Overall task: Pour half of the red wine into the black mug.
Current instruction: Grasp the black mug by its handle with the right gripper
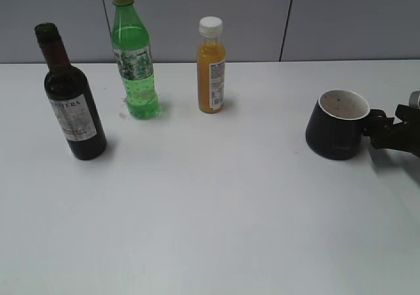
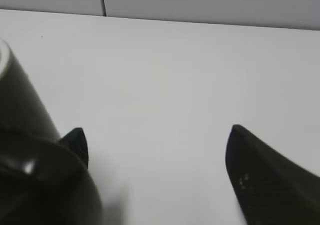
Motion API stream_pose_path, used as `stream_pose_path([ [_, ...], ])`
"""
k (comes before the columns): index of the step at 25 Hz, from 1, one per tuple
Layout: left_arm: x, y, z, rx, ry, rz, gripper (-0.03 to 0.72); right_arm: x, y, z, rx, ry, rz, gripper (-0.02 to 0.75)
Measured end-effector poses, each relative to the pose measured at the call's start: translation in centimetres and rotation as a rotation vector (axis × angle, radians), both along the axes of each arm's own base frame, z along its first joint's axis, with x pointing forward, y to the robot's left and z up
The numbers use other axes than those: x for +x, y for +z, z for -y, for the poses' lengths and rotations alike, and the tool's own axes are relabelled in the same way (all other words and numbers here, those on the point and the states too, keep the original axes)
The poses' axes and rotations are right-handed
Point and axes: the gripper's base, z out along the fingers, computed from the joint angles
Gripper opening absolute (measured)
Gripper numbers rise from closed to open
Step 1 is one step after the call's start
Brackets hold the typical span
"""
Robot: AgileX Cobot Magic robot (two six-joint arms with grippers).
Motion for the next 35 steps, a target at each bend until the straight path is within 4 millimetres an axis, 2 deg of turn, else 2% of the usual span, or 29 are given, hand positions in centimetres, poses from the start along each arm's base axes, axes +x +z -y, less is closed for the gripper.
stream_pose_path([
  [7, 0.0, 0.0, 0.0, 0.0, 0.0, 0.0, 0.226, 0.5, -0.3, 0.1, -0.001, 0.006, 0.003, 0.608],
  [28, 0.0, 0.0, 0.0, 0.0, 0.0, 0.0, 0.226, 1.6, -0.3, -0.7, -0.009, 0.043, 0.031, 0.577],
  [30, 0.0, 0.0, 0.0, 0.0, 0.0, 0.0, 0.226, 1.6, -0.3, -0.7, -0.009, 0.043, 0.031, 0.52],
  [32, 0.0, 0.0, 0.0, 0.0, 0.0, 0.0, 0.226, 1.6, -0.3, -0.7, -0.009, 0.045, 0.031, 0.413],
  [34, 0.0, 0.0, 0.0, 0.0, 0.0, 0.0, 0.226, 1.6, -0.3, -0.9, -0.011, 0.058, 0.03, 0.18],
  [35, 0.0, 0.0, 0.0, 0.0, 0.0, 0.0, 0.226, 1.6, -0.3, -1.0, -0.011, 0.063, 0.03, 0.096],
])
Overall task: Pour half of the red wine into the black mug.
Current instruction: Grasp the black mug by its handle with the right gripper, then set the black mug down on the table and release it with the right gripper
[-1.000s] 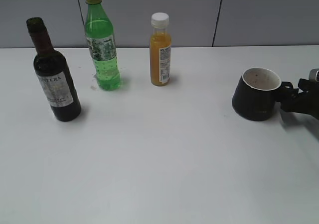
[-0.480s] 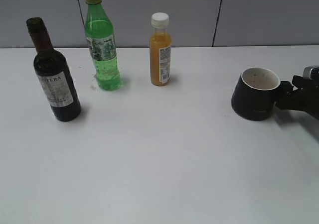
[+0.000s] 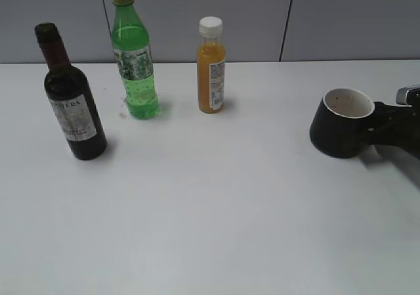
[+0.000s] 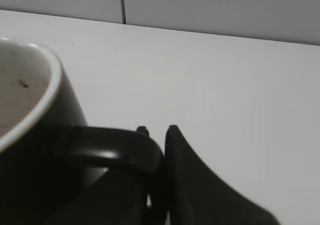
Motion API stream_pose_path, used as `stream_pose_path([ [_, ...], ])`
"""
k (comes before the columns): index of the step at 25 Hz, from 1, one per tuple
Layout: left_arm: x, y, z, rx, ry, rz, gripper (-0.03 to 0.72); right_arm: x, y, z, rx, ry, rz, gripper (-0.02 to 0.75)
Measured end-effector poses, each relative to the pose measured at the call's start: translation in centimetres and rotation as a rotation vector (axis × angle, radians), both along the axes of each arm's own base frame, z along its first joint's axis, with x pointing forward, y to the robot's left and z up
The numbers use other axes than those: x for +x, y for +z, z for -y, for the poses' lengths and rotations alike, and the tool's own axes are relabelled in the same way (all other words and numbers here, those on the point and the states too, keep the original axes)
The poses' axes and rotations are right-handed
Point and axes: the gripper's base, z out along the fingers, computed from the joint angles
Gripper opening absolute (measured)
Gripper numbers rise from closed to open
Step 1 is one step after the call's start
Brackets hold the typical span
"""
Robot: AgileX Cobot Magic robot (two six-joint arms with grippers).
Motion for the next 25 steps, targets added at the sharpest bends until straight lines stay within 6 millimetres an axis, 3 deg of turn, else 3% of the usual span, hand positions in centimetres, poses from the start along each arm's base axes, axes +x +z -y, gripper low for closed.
stream_pose_path([
  [2, 0.0, 0.0, 0.0, 0.0, 0.0, 0.0, 0.226, 0.0, 0.0, 0.0, -0.001, 0.004, 0.0, 0.043],
  [15, 0.0, 0.0, 0.0, 0.0, 0.0, 0.0, 0.226, -0.2, 0.4, -0.7, 0.016, 0.088, -0.026, 0.041],
  [25, 0.0, 0.0, 0.0, 0.0, 0.0, 0.0, 0.226, 1.1, 2.2, -2.8, 0.053, 0.331, -0.022, 0.039],
])
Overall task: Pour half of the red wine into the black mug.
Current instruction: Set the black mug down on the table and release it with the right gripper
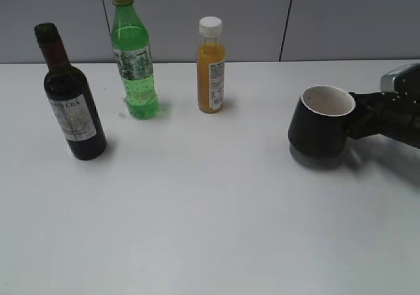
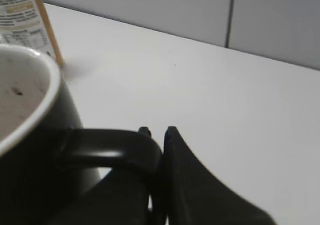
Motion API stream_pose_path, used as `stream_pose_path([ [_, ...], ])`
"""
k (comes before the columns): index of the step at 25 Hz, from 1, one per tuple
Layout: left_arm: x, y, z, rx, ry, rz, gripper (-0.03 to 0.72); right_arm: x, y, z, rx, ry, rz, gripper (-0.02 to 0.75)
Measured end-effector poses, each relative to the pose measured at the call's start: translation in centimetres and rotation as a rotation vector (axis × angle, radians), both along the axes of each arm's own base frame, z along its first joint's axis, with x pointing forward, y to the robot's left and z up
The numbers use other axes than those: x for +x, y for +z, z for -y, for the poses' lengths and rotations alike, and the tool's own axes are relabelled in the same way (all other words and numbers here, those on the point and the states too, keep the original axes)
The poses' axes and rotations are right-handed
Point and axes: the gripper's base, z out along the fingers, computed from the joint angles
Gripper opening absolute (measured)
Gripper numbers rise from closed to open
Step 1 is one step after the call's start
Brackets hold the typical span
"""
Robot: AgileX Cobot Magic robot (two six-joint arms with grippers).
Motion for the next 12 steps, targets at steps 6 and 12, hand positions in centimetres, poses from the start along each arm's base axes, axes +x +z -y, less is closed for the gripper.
stream_pose_path([
  [6, 0.0, 0.0, 0.0, 0.0, 0.0, 0.0, 0.226, 0.8, 0.8, -4.3, -0.015, 0.182, 0.04, 0.039],
  [12, 0.0, 0.0, 0.0, 0.0, 0.0, 0.0, 0.226, 1.6, 2.0, -7.8, -0.04, 0.412, 0.06, 0.039],
])
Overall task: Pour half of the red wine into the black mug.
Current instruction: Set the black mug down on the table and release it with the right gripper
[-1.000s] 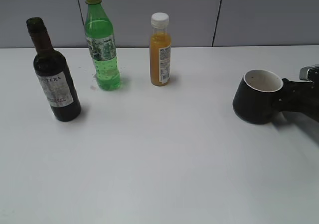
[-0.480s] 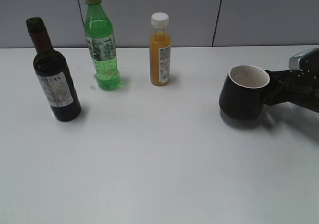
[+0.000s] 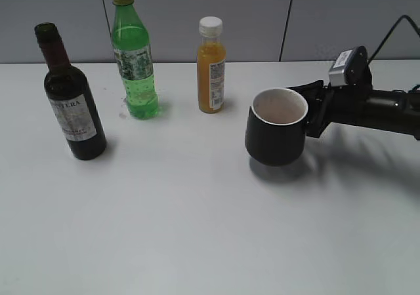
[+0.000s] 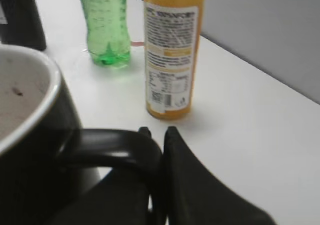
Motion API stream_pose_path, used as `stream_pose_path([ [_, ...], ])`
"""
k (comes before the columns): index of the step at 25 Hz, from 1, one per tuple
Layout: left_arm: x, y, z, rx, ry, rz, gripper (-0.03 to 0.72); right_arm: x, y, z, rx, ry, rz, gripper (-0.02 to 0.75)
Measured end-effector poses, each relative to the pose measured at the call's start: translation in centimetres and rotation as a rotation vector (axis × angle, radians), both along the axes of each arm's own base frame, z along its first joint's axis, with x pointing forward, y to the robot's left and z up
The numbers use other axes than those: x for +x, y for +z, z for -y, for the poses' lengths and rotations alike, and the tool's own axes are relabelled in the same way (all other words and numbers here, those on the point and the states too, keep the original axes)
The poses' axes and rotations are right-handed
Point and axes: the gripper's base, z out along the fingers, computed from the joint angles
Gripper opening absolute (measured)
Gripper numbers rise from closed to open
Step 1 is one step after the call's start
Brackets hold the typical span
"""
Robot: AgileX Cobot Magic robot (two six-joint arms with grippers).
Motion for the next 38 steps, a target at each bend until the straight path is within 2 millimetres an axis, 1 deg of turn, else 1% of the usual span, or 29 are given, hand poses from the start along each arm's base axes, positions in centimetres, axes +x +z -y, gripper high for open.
stream_pose_path([
  [3, 0.0, 0.0, 0.0, 0.0, 0.0, 0.0, 0.226, 0.3, 0.7, -2.1, -0.007, 0.09, 0.011, 0.039],
  [5, 0.0, 0.0, 0.0, 0.0, 0.0, 0.0, 0.226, -0.1, 0.8, -3.9, -0.009, 0.149, 0.014, 0.039],
  [9, 0.0, 0.0, 0.0, 0.0, 0.0, 0.0, 0.226, -0.5, 1.1, -6.7, -0.004, 0.231, 0.02, 0.039],
  [10, 0.0, 0.0, 0.0, 0.0, 0.0, 0.0, 0.226, -0.3, 1.0, -7.2, 0.005, 0.241, 0.013, 0.039],
  [14, 0.0, 0.0, 0.0, 0.0, 0.0, 0.0, 0.226, -0.3, -0.7, -9.0, 0.019, 0.257, -0.044, 0.039],
  [19, 0.0, 0.0, 0.0, 0.0, 0.0, 0.0, 0.226, -0.3, -2.0, -11.0, 0.045, 0.263, -0.069, 0.039],
  [22, 0.0, 0.0, 0.0, 0.0, 0.0, 0.0, 0.226, -0.6, -3.1, -11.6, 0.049, 0.267, -0.095, 0.039],
  [29, 0.0, 0.0, 0.0, 0.0, 0.0, 0.0, 0.226, -0.7, -4.8, -11.6, 0.053, 0.246, -0.138, 0.039],
  [35, 0.0, 0.0, 0.0, 0.0, 0.0, 0.0, 0.226, -0.9, -5.0, -11.6, 0.039, 0.27, -0.141, 0.043],
  [38, 0.0, 0.0, 0.0, 0.0, 0.0, 0.0, 0.226, -1.1, -5.0, -11.6, 0.044, 0.3, -0.139, 0.086],
])
